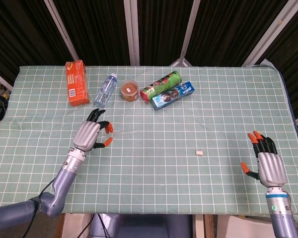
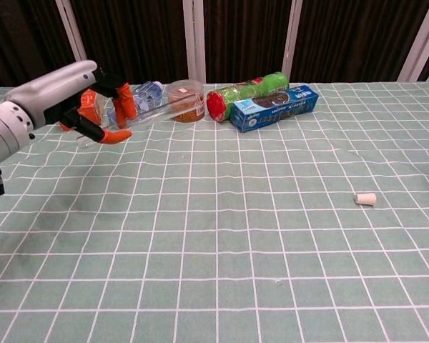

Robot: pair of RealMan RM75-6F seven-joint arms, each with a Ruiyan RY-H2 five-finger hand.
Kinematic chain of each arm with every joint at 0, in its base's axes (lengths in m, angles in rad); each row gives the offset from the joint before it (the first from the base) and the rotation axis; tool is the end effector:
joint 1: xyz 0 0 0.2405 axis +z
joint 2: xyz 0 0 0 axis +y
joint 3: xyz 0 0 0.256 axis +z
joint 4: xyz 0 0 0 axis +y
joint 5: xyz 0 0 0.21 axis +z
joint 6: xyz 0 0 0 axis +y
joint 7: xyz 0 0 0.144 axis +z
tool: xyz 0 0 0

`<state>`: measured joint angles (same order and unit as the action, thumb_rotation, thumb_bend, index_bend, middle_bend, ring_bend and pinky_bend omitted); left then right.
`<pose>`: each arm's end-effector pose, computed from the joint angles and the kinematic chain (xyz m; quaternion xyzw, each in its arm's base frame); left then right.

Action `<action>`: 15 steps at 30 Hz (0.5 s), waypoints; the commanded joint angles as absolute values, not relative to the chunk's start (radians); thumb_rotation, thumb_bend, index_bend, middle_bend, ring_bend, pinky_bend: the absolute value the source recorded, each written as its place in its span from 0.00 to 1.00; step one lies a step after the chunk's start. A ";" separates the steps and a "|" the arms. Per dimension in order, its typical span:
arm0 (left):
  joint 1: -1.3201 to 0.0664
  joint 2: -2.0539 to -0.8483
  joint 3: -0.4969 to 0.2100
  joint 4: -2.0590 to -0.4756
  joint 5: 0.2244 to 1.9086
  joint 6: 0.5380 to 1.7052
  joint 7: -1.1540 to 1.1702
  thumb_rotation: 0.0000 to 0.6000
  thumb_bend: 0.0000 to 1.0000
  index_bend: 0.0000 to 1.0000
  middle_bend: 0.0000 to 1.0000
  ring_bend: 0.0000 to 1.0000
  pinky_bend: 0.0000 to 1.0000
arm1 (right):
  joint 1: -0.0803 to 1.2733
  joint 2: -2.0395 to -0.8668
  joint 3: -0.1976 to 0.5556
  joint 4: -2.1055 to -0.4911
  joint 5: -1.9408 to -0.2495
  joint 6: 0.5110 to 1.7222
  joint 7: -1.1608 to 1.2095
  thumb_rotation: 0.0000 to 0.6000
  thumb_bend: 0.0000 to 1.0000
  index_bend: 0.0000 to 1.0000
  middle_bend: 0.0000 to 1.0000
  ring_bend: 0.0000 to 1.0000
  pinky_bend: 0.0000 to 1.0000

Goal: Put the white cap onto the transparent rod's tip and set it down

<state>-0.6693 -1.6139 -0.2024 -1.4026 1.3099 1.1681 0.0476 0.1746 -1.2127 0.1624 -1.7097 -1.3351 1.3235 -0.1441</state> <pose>-0.1445 0.3400 0.0003 -0.6553 -0.3967 -0.5084 0.3933 -0.2811 -0.2262 0.1215 0.5762 -0.4357 0.3907 0.5706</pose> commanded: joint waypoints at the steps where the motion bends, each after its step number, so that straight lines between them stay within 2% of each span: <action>1: -0.680 -1.585 -0.221 -1.383 1.336 1.156 -0.007 1.00 0.79 0.56 0.57 0.10 0.00 | 0.222 -1.246 0.180 -1.725 -1.294 1.270 -0.205 1.00 0.35 0.16 0.04 0.00 0.00; 4: -0.684 -1.564 -0.232 -1.381 1.347 1.154 -0.041 1.00 0.80 0.56 0.57 0.10 0.00 | 0.262 -1.286 0.190 -1.724 -1.262 1.232 -0.261 1.00 0.35 0.25 0.07 0.00 0.00; 15: -0.686 -1.493 -0.249 -1.410 1.360 1.147 -0.095 1.00 0.80 0.56 0.57 0.10 0.00 | 0.363 -1.458 0.207 -1.659 -1.138 1.167 -0.415 1.00 0.35 0.29 0.09 0.00 0.00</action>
